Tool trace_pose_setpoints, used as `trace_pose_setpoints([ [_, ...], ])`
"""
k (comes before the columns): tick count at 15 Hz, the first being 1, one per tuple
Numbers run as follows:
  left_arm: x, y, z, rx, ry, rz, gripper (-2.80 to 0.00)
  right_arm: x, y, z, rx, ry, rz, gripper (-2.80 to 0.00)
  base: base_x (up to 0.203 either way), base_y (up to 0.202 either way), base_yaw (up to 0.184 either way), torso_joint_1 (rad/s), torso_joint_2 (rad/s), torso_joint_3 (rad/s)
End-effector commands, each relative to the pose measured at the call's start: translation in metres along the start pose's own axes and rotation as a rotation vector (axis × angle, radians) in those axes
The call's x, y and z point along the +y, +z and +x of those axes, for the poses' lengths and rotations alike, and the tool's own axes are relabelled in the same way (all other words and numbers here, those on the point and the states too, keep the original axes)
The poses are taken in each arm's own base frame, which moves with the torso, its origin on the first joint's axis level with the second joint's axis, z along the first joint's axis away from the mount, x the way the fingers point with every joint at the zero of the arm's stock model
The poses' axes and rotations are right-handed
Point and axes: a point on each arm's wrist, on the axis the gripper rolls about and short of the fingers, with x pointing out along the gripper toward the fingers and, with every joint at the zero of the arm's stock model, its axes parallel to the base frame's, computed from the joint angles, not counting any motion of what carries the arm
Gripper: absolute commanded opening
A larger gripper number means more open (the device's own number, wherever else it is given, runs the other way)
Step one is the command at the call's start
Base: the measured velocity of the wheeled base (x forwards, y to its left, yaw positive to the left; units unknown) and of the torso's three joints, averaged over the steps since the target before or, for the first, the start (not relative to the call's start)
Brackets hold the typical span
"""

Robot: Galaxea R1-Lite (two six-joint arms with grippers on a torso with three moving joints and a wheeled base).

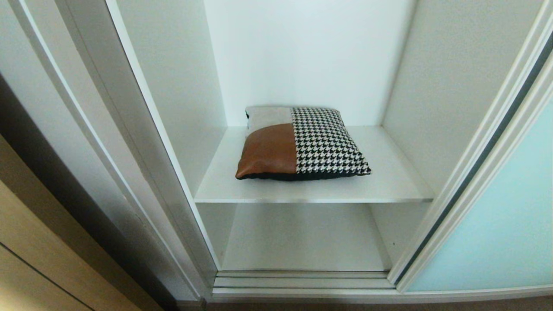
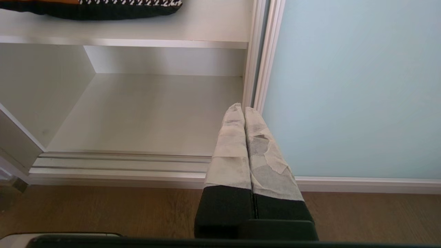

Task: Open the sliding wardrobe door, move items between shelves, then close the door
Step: Open the door, then place the pillow on the lower shelf

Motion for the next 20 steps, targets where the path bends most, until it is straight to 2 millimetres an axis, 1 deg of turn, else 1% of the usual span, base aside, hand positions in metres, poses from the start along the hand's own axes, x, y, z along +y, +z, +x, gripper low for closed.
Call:
trace_pose_setpoints([
  [1,0.000,0.000,0.000,0.002,0.000,0.000,-2.80,0.000,0.002,-0.001,-0.003,-0.002,-0.006,-2.80,0.000,0.000,0.000,0.000,0.00,0.000],
  [2,0.000,0.000,0.000,0.002,0.000,0.000,-2.80,0.000,0.011,-0.004,-0.026,-0.003,-0.007,-2.80,0.000,0.000,0.000,0.000,0.00,0.000],
  [4,0.000,0.000,0.000,0.002,0.000,0.000,-2.80,0.000,0.047,-0.020,-0.091,0.009,0.021,-2.80,0.000,0.000,0.000,0.000,0.00,0.000],
  [6,0.000,0.000,0.000,0.002,0.000,0.000,-2.80,0.001,0.056,-0.034,0.033,0.072,0.062,-2.80,0.000,0.000,0.000,0.000,0.00,0.000],
  [8,0.000,0.000,0.000,0.002,0.000,0.000,-2.80,0.004,0.072,-0.032,0.094,0.178,0.083,-2.80,0.000,0.000,0.000,0.000,0.00,0.000],
  [10,0.000,0.000,0.000,0.002,0.000,0.000,-2.80,0.006,0.103,-0.020,0.146,0.233,0.102,-2.80,0.000,0.000,0.000,0.000,0.00,0.000],
  [12,0.000,0.000,0.000,0.002,0.000,0.000,-2.80,0.008,0.139,0.002,0.210,0.268,0.162,-2.80,0.000,0.000,0.000,0.000,0.00,0.000],
  [13,0.000,0.000,0.000,0.002,0.000,0.000,-2.80,0.010,0.155,0.017,0.248,0.301,0.191,-2.80,0.000,0.000,0.000,0.000,0.00,0.000],
  [15,0.000,0.000,0.000,0.002,0.000,0.000,-2.80,0.013,0.181,0.054,0.334,0.359,0.236,-2.80,0.000,0.000,0.000,0.000,0.00,0.000],
  [18,0.000,0.000,0.000,0.002,0.000,0.000,-2.80,0.019,0.201,0.122,0.446,0.416,0.279,-2.80,0.000,0.000,0.000,0.000,0.00,0.000],
  [20,0.000,0.000,0.000,0.002,0.000,0.000,-2.80,0.025,0.209,0.170,0.505,0.443,0.304,-2.80,0.000,0.000,0.000,0.000,0.00,0.000],
])
